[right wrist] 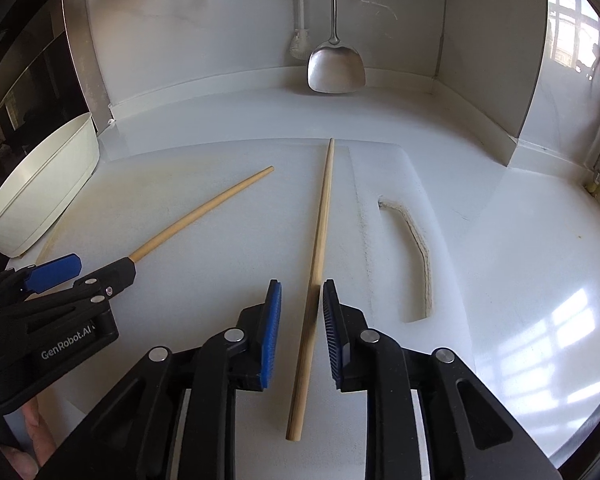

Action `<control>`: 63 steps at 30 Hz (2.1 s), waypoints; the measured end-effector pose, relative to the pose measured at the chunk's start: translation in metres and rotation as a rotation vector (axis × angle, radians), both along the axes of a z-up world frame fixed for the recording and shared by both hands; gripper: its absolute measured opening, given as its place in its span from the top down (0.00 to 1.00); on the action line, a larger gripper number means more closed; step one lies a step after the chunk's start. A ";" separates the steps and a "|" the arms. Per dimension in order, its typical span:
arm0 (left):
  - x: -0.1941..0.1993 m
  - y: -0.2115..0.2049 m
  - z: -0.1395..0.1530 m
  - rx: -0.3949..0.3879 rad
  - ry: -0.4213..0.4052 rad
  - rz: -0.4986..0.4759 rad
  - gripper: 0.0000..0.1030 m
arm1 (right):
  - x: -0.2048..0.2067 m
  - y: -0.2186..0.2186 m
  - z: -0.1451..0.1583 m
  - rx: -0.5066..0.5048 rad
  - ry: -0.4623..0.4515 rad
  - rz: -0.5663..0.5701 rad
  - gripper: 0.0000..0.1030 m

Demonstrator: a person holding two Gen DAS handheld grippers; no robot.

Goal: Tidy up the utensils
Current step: 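Close the right tool on one chopstick while the left tool closes on the other, then lift both held chopsticks and carry them over the bowl, then lower the chopsticks into the water and open both tools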

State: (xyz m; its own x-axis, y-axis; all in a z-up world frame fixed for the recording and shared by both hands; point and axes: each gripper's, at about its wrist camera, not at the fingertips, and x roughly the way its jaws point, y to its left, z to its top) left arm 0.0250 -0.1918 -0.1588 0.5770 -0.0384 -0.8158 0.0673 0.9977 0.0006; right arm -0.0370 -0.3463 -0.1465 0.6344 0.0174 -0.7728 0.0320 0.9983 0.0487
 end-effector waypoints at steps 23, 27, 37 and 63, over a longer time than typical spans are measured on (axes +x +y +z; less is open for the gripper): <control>0.004 0.024 0.007 -0.175 0.066 -0.045 0.93 | 0.006 0.019 0.006 0.018 -0.019 0.068 0.94; 0.000 0.030 0.014 -0.205 0.052 -0.044 0.93 | 0.004 0.021 0.014 0.029 -0.027 0.073 0.94; -0.011 0.064 0.068 -0.223 -0.024 0.001 0.93 | 0.004 0.040 0.060 0.060 -0.091 0.134 0.94; 0.078 0.324 0.104 -0.172 -0.041 0.220 0.93 | 0.127 0.322 0.105 0.134 -0.070 0.405 0.94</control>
State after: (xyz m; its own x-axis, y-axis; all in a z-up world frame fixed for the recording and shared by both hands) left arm 0.1033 0.1321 -0.0545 0.6191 -0.0446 -0.7840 -0.1473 0.9741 -0.1718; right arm 0.0897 -0.0240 -0.0417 0.6065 0.3733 -0.7020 -0.3693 0.9142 0.1672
